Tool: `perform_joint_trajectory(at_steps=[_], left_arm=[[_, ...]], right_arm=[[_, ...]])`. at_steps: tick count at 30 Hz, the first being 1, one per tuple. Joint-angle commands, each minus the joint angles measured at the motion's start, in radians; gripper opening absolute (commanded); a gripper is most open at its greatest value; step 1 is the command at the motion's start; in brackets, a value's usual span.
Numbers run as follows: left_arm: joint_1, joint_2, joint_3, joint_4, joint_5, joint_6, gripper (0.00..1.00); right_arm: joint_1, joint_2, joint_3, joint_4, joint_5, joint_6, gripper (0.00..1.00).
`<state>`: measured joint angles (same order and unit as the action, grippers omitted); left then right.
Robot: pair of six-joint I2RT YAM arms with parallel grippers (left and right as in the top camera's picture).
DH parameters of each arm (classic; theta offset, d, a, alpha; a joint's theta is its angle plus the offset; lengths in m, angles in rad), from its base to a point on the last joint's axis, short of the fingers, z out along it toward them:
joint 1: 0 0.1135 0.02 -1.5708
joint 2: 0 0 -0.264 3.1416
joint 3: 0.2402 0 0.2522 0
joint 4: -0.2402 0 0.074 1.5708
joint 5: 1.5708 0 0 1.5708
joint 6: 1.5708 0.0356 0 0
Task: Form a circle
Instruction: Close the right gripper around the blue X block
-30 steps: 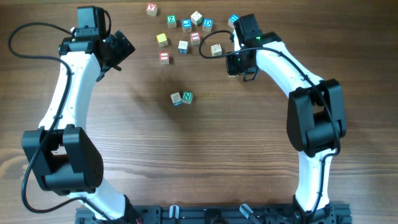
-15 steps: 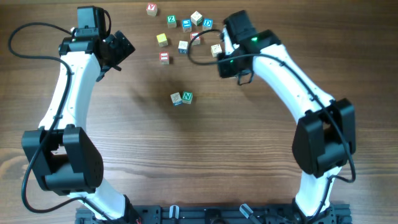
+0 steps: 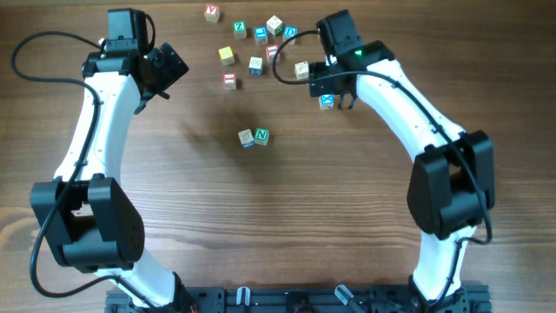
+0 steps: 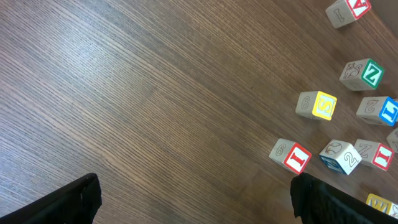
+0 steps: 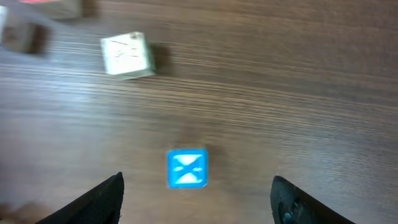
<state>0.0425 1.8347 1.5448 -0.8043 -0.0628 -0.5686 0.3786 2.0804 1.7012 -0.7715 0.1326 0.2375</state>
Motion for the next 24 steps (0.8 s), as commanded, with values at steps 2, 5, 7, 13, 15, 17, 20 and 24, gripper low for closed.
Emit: perform_joint_trajectory(at_steps=[2,5,7,13,15,17,20,24], left_arm=[[0.005,-0.006,0.010,0.003,-0.013,0.015,1.00],[0.005,-0.006,0.010,0.003,-0.013,0.015,1.00],[0.005,-0.006,0.010,0.003,-0.013,0.015,1.00],[0.005,-0.006,0.010,0.003,-0.013,0.015,1.00],[0.005,-0.006,0.010,0.003,-0.013,0.015,1.00],[0.005,-0.006,0.010,0.003,-0.013,0.015,1.00],[0.005,-0.006,0.010,0.003,-0.013,0.015,1.00],[0.005,-0.006,0.010,0.003,-0.013,0.015,1.00]], right_arm=[[0.000,0.127,-0.008,0.031,0.015,-0.029,0.75],[0.000,0.156,-0.008,0.035,-0.055,-0.028,0.71],[0.000,0.161,-0.008,0.044,-0.079,-0.028,0.63],[0.000,0.161,-0.008,0.067,-0.072,-0.028,0.51],[0.000,0.160,-0.008,0.067,-0.070,-0.028,0.48],[0.001,0.157,-0.003,0.066,-0.070,-0.027,0.48],[0.001,0.140,0.000,0.061,-0.070,-0.026,0.49],[0.001,0.123,0.000,0.068,-0.070,-0.026,0.49]])
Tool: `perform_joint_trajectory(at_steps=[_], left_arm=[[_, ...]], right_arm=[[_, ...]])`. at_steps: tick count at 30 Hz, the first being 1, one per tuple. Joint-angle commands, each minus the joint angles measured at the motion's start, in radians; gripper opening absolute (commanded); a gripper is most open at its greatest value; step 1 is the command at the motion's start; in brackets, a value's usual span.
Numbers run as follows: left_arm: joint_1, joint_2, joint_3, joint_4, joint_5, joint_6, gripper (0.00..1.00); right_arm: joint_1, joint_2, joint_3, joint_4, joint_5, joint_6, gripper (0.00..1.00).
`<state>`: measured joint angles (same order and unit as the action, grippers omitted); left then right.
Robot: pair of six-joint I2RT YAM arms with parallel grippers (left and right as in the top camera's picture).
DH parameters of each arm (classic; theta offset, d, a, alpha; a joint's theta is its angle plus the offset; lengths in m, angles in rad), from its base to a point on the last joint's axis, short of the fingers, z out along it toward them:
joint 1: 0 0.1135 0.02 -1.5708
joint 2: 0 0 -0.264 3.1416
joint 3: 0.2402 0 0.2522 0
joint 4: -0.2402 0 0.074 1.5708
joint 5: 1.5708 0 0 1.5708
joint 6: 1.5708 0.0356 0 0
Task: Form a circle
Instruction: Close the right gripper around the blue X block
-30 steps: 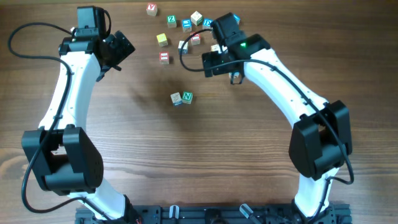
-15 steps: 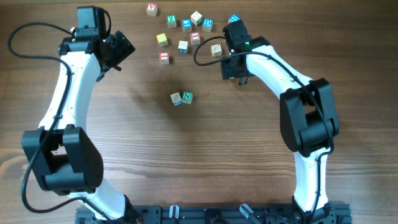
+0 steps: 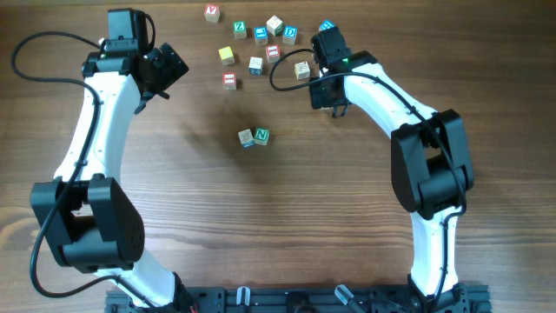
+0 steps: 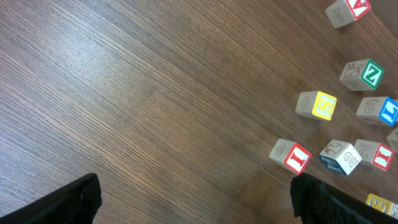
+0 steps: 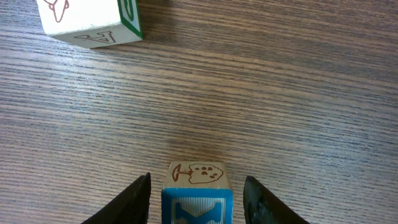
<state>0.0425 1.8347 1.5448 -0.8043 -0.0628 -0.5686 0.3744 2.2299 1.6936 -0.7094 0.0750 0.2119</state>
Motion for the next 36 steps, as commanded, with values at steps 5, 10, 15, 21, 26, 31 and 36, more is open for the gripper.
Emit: perform_joint_trajectory(at_steps=[5,10,15,21,26,31,36], left_arm=[[0.005,-0.006,0.010,0.003,-0.013,0.015,1.00],[0.005,-0.006,0.010,0.003,-0.013,0.015,1.00],[0.005,-0.006,0.010,0.003,-0.013,0.015,1.00],[0.005,-0.006,0.010,0.003,-0.013,0.015,1.00],[0.005,-0.006,0.010,0.003,-0.013,0.015,1.00],[0.005,-0.006,0.010,0.003,-0.013,0.015,1.00],[0.005,-0.006,0.010,0.003,-0.013,0.015,1.00]], right_arm=[[0.005,-0.028,0.007,-0.005,-0.013,0.000,0.49],[0.005,-0.040,0.007,-0.008,-0.013,0.000,0.49],[0.005,-0.044,0.007,-0.011,-0.013,0.001,0.48],[0.005,-0.044,0.007,-0.012,-0.013,0.000,0.40],[0.005,-0.062,0.008,-0.023,-0.013,-0.003,0.37],[0.005,-0.125,0.008,-0.072,-0.013,-0.003,0.36],[0.005,-0.159,0.008,-0.098,-0.013,-0.028,0.49]])
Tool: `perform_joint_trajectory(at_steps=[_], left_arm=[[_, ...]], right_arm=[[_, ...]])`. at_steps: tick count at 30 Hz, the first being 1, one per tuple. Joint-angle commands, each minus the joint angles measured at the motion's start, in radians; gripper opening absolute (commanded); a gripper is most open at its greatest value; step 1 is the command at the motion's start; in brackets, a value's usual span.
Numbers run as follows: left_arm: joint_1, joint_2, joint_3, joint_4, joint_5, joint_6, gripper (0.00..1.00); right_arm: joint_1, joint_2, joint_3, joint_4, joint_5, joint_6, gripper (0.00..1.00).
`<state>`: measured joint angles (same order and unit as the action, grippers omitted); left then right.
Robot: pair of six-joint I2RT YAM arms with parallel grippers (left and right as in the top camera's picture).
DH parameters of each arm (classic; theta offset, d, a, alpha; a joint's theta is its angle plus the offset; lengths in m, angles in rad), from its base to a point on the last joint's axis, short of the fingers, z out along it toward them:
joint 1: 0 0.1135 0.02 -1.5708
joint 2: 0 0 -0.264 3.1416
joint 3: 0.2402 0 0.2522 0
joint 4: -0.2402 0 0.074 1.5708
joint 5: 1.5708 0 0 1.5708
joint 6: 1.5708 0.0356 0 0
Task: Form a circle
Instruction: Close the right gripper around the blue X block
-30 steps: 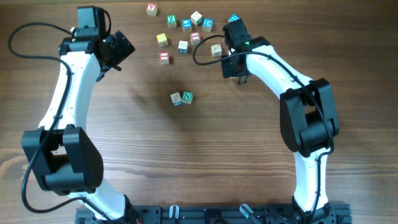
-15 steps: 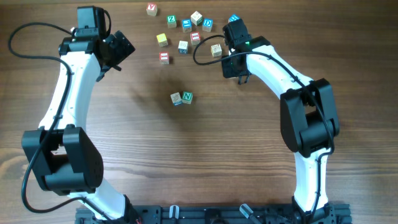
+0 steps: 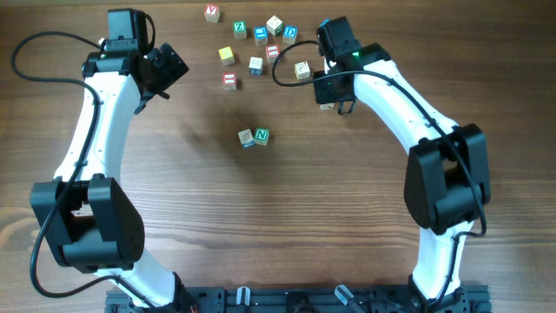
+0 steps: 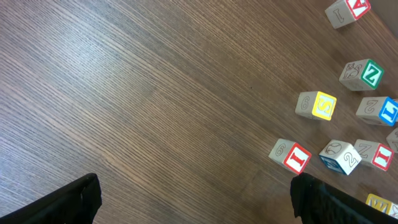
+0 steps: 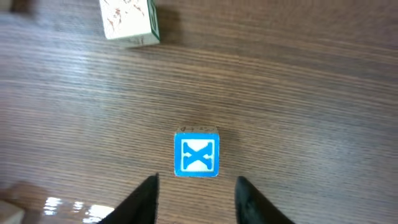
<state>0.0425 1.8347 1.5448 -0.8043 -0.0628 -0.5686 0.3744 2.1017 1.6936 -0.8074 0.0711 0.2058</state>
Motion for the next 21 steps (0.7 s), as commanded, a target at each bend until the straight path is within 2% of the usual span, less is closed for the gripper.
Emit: perform_joint_trajectory(at_steps=[1,3,14,17,21], left_arm=[[0.005,-0.006,0.010,0.003,-0.013,0.015,1.00],[0.005,-0.006,0.010,0.003,-0.013,0.015,1.00],[0.005,-0.006,0.010,0.003,-0.013,0.015,1.00],[0.005,-0.006,0.010,0.003,-0.013,0.015,1.00],[0.005,-0.006,0.010,0.003,-0.013,0.015,1.00]], right_arm=[[0.004,-0.027,0.007,0.002,-0.009,-0.023,0.52],[0.004,-0.023,-0.005,0.019,-0.010,-0.019,0.55],[0.004,0.046,-0.150,0.238,-0.009,-0.023,0.54],[0.004,0.048,-0.150,0.238,-0.009,-0.022,0.49],[0.004,0.049,-0.150,0.234,-0.009,-0.021,0.47]])
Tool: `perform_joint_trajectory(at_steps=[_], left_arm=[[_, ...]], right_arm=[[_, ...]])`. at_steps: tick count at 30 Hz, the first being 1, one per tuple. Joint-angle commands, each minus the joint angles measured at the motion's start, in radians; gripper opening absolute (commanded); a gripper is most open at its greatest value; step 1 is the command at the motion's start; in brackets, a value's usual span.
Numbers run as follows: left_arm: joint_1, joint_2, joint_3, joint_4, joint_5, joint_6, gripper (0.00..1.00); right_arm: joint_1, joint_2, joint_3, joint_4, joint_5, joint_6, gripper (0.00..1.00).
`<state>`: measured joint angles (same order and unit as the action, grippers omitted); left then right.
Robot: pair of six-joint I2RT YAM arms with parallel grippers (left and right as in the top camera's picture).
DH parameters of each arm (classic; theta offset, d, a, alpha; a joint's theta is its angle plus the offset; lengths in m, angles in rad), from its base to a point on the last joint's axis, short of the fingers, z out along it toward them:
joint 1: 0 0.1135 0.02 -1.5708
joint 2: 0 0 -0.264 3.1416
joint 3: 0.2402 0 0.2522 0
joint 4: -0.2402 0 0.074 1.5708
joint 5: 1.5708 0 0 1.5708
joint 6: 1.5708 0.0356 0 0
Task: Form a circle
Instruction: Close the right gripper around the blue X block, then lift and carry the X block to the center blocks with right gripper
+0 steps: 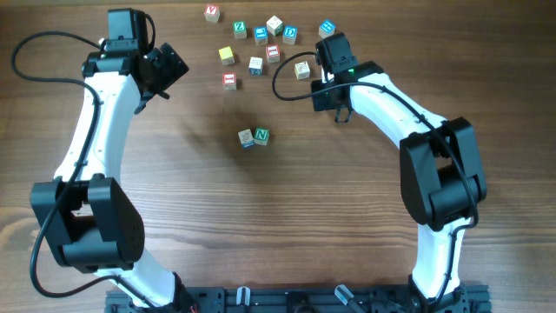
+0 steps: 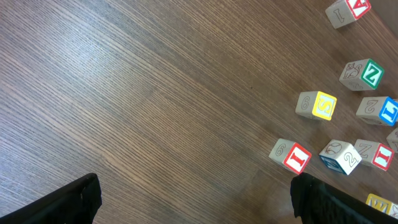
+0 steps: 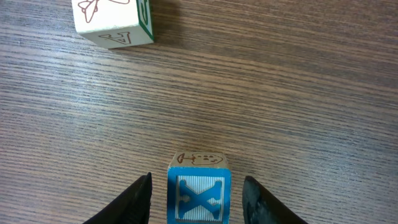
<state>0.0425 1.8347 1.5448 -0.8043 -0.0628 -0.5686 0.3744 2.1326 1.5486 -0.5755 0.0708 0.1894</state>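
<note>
In the right wrist view a blue X block (image 3: 199, 198) sits on the wooden table between the fingers of my right gripper (image 3: 198, 200), which is open with a gap on each side of the block. Overhead, that gripper (image 1: 335, 97) hangs just right of the block cluster (image 1: 261, 43) and hides the X block. A pair of blocks (image 1: 254, 136), one with a green N, lies at mid-table. My left gripper (image 1: 165, 68) is at the far left, open and holding nothing (image 2: 199, 205).
A white block with a green side (image 3: 112, 18) lies just ahead of the X block. The left wrist view shows a red I block (image 2: 291, 154), a yellow S block (image 2: 317, 104) and a green Z block (image 2: 362, 73). A blue block (image 1: 327, 28) sits at the back.
My right gripper was higher above the X block; now it is down low with the block between its open fingers. The left arm and the other blocks have not moved.
My right gripper was first high above the X block, wide open. Then it was low with the block between its fingers, then raised again, and now low around the block once more. The block has stayed on the table; the left arm has stayed still.
</note>
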Motion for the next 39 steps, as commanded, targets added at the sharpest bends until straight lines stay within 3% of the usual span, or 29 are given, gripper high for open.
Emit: perform_joint_trajectory(at_steps=[1,4,9,14,18,29,33,39], left_arm=[[0.005,-0.006,0.010,0.003,-0.013,0.015,1.00],[0.005,-0.006,0.010,0.003,-0.013,0.015,1.00],[0.005,-0.006,0.010,0.003,-0.013,0.015,1.00],[0.005,-0.006,0.010,0.003,-0.013,0.015,1.00],[0.005,-0.006,0.010,0.003,-0.013,0.015,1.00],[0.005,-0.006,0.010,0.003,-0.013,0.015,1.00],[0.005,-0.006,0.010,0.003,-0.013,0.015,1.00],[0.005,-0.006,0.010,0.003,-0.013,0.015,1.00]], right_arm=[[0.004,0.018,-0.005,0.000,-0.009,-0.004,0.46],[0.004,0.018,-0.005,-0.015,-0.009,-0.003,0.39],[0.004,0.018,-0.005,-0.023,-0.009,-0.004,0.40],[0.004,0.018,-0.005,-0.024,-0.009,-0.003,0.33],[0.004,0.018,-0.005,-0.029,-0.009,-0.003,0.45],[0.004,0.019,-0.005,-0.040,-0.009,-0.003,0.36],[0.004,0.019,-0.005,-0.038,-0.009,-0.003,0.44],[0.004,0.018,-0.004,-0.038,-0.009,-0.003,0.33]])
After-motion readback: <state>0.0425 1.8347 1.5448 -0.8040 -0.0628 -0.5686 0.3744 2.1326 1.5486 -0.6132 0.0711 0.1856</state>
